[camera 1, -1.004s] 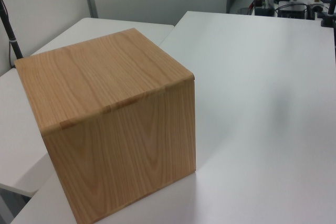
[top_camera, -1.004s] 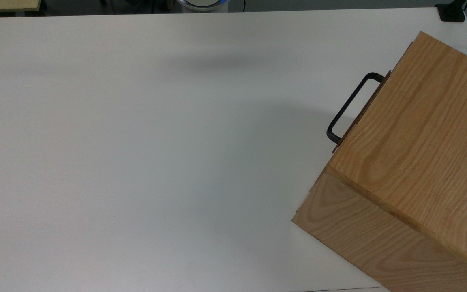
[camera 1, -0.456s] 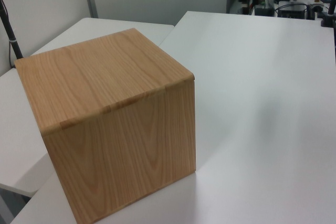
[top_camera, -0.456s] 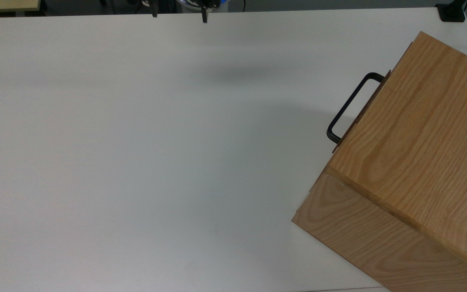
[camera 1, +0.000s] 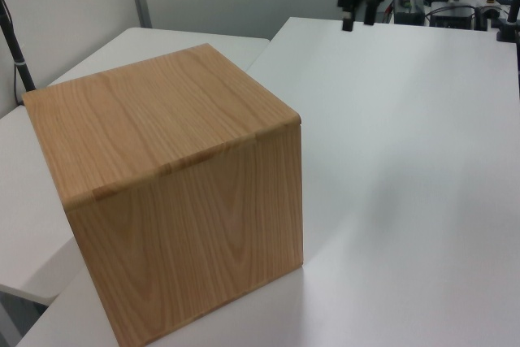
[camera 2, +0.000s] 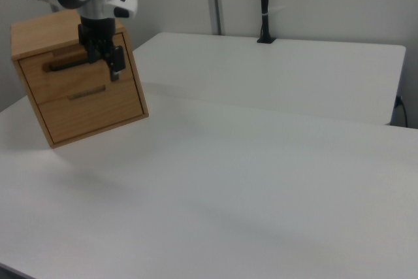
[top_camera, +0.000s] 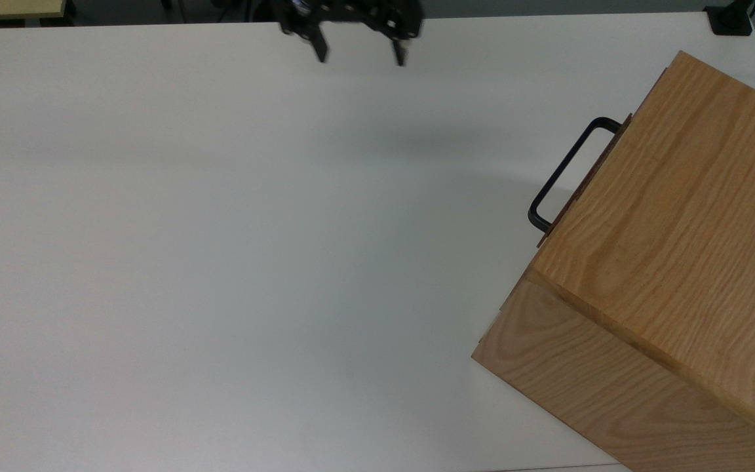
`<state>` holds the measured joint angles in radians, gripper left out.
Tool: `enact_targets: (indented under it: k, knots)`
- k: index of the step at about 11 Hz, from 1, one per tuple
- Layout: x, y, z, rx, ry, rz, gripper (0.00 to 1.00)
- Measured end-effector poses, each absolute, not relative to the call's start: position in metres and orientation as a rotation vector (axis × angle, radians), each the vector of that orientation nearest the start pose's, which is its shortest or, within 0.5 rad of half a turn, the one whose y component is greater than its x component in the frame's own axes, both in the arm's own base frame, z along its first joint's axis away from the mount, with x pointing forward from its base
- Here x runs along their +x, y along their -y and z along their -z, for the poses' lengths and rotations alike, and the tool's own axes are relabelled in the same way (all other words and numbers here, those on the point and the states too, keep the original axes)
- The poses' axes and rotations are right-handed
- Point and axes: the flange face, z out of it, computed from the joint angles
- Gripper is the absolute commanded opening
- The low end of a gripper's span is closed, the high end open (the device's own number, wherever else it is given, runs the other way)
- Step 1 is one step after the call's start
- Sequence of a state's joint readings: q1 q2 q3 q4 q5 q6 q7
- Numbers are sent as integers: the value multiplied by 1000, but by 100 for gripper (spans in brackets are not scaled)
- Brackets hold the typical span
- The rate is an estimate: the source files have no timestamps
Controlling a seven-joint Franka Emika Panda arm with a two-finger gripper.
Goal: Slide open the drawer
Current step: 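Move the open gripper toward the black handle of the upper drawer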
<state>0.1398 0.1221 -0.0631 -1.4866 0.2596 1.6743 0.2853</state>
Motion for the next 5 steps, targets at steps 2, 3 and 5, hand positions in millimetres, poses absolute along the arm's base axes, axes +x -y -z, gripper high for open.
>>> enact_targets:
  k: [2, 3, 5]
  knots:
    - [619, -117, -583, -2744, -401, 56, 85]
    - [628, -132, -570, -2687, -423, 44, 73]
    - [637, -157, -557, -2636, -433, 13, 53]
